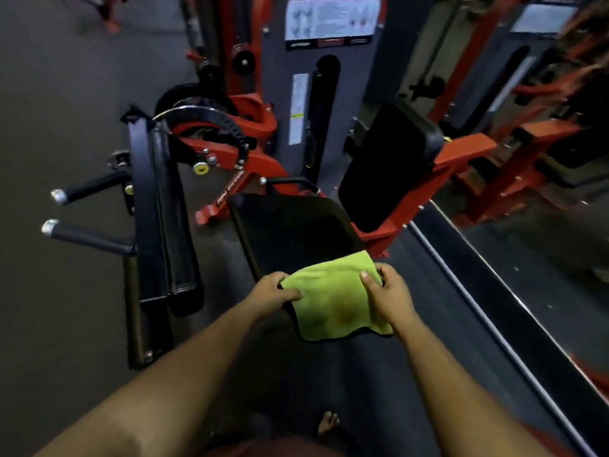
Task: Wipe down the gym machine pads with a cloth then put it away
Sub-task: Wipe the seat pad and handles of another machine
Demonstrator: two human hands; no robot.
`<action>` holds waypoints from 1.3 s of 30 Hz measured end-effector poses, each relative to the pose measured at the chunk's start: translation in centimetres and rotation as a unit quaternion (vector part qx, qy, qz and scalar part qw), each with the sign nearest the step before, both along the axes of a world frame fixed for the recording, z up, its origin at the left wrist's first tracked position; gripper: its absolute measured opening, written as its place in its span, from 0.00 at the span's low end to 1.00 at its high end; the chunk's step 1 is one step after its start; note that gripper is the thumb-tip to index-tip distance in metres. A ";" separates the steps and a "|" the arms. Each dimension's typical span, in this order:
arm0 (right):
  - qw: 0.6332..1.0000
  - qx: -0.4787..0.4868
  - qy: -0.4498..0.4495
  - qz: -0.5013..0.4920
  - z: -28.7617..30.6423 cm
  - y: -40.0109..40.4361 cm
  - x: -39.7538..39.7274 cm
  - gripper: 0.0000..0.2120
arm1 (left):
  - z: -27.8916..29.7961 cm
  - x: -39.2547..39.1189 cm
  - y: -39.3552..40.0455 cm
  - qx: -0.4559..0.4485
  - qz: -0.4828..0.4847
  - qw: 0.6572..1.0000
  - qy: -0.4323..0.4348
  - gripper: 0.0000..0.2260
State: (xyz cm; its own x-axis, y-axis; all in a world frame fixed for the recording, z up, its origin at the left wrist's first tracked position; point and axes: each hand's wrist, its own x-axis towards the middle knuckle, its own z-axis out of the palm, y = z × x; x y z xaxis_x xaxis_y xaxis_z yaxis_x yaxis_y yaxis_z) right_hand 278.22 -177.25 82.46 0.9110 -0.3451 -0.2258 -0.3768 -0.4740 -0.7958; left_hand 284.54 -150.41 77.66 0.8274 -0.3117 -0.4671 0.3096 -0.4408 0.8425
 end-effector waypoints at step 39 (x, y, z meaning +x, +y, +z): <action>0.844 -0.293 -0.019 0.449 -33.3 20.1 45.0 0.36 | -28.5 18.0 -2.8 0.087 0.443 0.890 -0.062 0.34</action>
